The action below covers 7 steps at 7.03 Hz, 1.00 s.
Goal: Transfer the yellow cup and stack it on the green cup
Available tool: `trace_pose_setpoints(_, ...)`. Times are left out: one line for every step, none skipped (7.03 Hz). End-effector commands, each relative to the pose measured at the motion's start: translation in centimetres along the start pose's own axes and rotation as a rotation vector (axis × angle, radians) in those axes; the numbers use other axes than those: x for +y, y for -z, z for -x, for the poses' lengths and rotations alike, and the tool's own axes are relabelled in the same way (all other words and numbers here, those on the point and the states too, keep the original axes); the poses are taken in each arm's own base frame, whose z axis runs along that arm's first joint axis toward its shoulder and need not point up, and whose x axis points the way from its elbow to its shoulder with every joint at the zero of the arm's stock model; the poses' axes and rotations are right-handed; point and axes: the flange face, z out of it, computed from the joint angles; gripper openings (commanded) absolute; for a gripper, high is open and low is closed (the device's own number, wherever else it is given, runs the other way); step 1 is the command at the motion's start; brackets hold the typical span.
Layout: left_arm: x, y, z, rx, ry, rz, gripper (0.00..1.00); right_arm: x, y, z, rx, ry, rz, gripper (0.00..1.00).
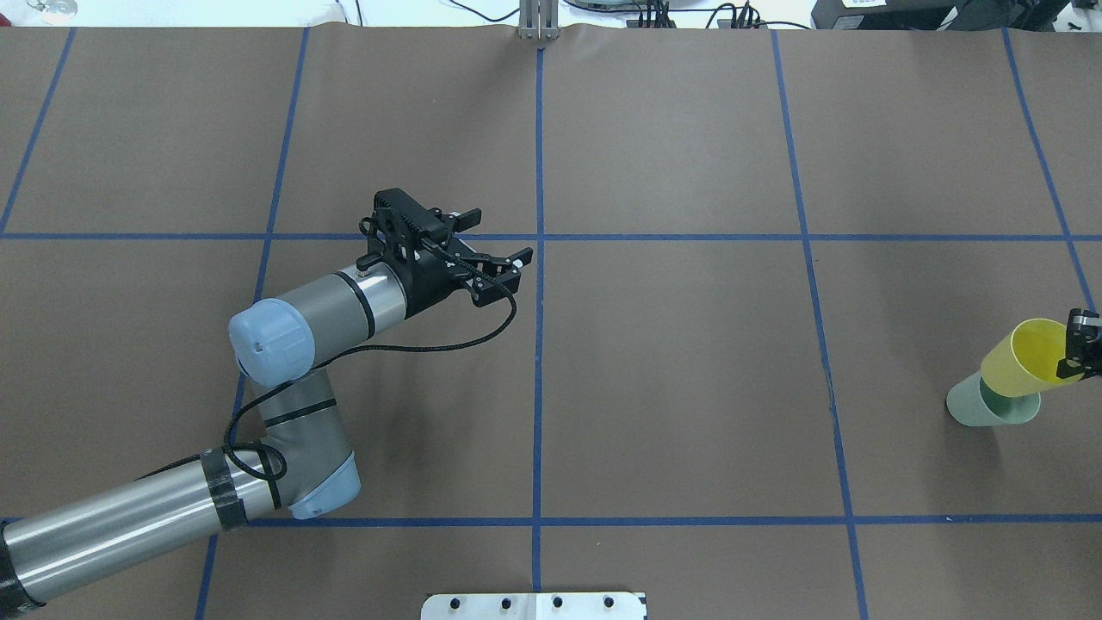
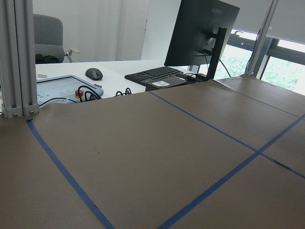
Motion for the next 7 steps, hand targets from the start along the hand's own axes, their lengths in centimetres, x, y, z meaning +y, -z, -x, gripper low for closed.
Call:
trace_pose_setpoints(0.0, 0.0, 0.0, -0.001, 0.0, 0.0, 1.0, -0.2, -0.5, -0.5, 0.009, -0.007, 0.011, 0.0)
trace_pose_setpoints(0.0, -0.1, -0.3, 0.003, 0.001, 0.0, 1.0, -0.3, -0.8, -0.7, 0.015, -0.009, 0.014, 0.0)
trace_pose_setpoints(0.0, 0.0, -0.1, 0.001, 0.0, 0.001, 1.0, -0.3, -1.0, -1.0, 0.021, -0.006, 0.017, 0.0)
trace_pose_setpoints(0.2, 0.0, 0.0, -0.001, -0.001, 0.003, 1.0, -0.3, -1.1, -1.0, 0.019, -0.001, 0.023, 0.0)
trace_pose_setpoints(0.1, 0.0, 0.0, 0.0, 0.0, 0.002, 1.0, -0.3, -1.2, -1.0, 0.019, -0.002, 0.026, 0.0)
trace_pose_setpoints(0.1, 0.0, 0.0, 0.0, 0.0, 0.002, 1.0, -0.4, -1.3, -1.1, 0.021, -0.003, 0.028, 0.0)
trace_pose_setpoints(0.2, 0.0, 0.0, -0.001, -0.001, 0.003, 1.0, -0.7, -1.9, -1.4, 0.019, -0.001, 0.028, 0.0)
